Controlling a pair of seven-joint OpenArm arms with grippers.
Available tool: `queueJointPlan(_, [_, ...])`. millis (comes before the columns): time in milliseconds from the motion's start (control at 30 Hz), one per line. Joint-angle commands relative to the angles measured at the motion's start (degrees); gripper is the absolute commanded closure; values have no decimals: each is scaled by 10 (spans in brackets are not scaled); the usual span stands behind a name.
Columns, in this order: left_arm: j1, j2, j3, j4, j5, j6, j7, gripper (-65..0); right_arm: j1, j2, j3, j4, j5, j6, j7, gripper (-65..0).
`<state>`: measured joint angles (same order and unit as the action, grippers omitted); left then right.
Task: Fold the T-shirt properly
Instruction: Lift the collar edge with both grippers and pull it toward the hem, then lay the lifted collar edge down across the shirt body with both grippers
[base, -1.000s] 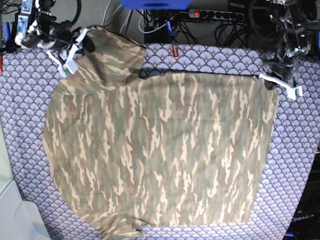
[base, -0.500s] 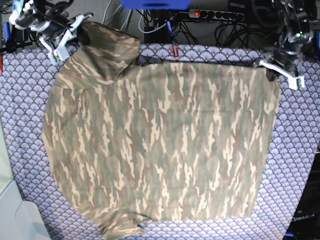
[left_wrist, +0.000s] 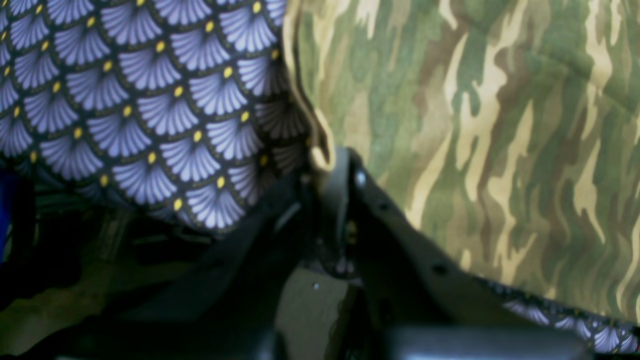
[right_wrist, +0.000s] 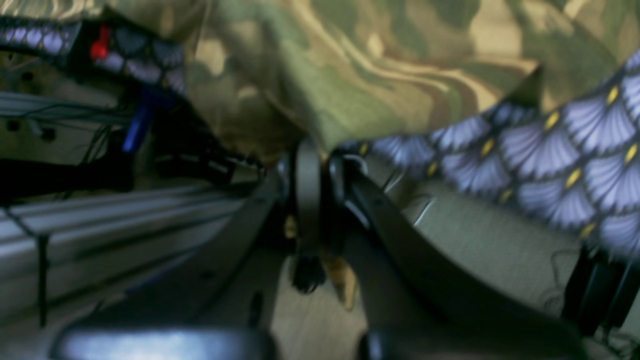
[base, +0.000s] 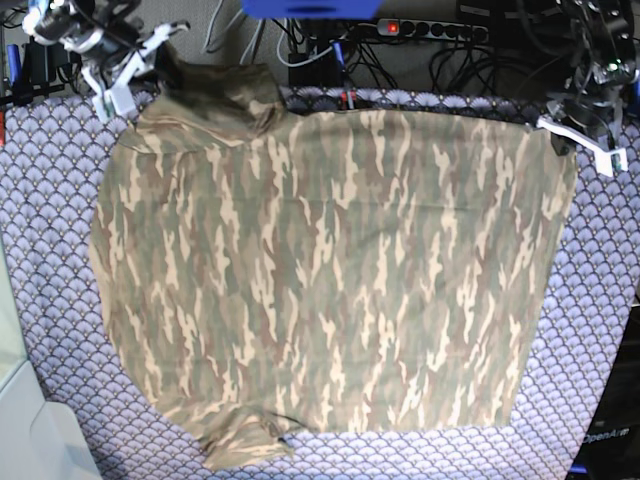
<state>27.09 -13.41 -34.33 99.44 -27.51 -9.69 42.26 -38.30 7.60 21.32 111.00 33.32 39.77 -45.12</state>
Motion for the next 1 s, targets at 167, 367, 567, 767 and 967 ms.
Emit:
queueJointPlan(167, [-52, -9, -3, 3, -1, -1, 12, -6, 70, 8, 3, 13, 10, 2, -26, 0])
queueJointPlan(367, [-123, -9, -3, -1, -1, 1, 77, -6, 147, 12, 3, 10, 8, 2, -85, 0])
queueJointPlan(567, [-192, -26, 5, -54, -1, 3, 110, -6, 219, 43, -2, 8, 8, 2, -114, 0])
queueJointPlan(767, [-244, -57, 48, -115, -1, 6, 110, -6, 299, 77, -2, -51, 8, 2, -139, 0])
queueJointPlan(967, [-305, -80, 83, -175, 0, 6, 104, -6, 361, 99, -9, -140, 8, 2, -135, 0])
